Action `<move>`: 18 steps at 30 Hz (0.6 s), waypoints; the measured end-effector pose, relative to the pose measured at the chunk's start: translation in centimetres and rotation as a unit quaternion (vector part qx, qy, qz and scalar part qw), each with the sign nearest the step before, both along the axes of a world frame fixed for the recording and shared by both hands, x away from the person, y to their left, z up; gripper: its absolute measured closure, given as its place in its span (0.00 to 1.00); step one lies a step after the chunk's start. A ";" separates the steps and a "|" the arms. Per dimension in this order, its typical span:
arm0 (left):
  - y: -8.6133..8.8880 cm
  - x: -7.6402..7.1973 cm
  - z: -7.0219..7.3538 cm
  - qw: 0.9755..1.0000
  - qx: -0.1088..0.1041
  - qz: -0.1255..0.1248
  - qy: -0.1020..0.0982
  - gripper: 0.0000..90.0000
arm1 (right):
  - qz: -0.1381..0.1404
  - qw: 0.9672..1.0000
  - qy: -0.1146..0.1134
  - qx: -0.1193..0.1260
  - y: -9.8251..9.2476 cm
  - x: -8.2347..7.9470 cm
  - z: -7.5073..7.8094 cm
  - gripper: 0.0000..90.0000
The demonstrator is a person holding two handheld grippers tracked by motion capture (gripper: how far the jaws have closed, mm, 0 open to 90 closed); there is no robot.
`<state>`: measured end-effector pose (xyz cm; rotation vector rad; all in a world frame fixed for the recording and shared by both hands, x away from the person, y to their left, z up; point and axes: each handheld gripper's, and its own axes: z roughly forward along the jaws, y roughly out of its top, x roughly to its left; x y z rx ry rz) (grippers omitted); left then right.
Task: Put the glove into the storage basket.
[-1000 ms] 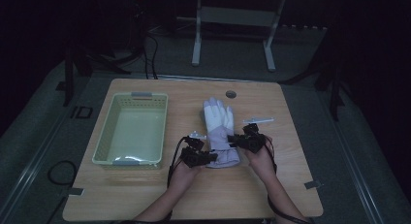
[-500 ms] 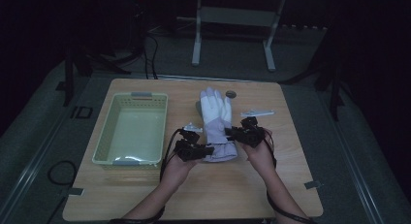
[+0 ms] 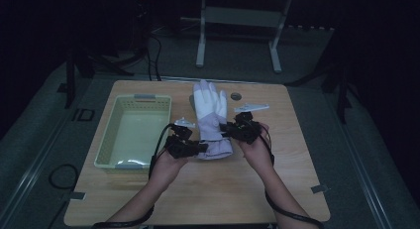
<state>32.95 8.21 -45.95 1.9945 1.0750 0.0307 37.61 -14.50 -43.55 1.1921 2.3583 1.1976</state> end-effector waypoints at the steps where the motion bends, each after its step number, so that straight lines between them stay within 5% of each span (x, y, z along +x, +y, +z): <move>1: 0.0 0.0 0.0 1.000 0.000 0.000 0.000 0.83 | 0.000 1.000 0.000 0.000 0.0 0.0 0.0 0.88; 18: 6.6 -1.0 2.2 1.000 0.014 0.017 -0.008 0.83 | 0.034 0.999 -0.012 0.006 6.6 0.1 1.9 0.88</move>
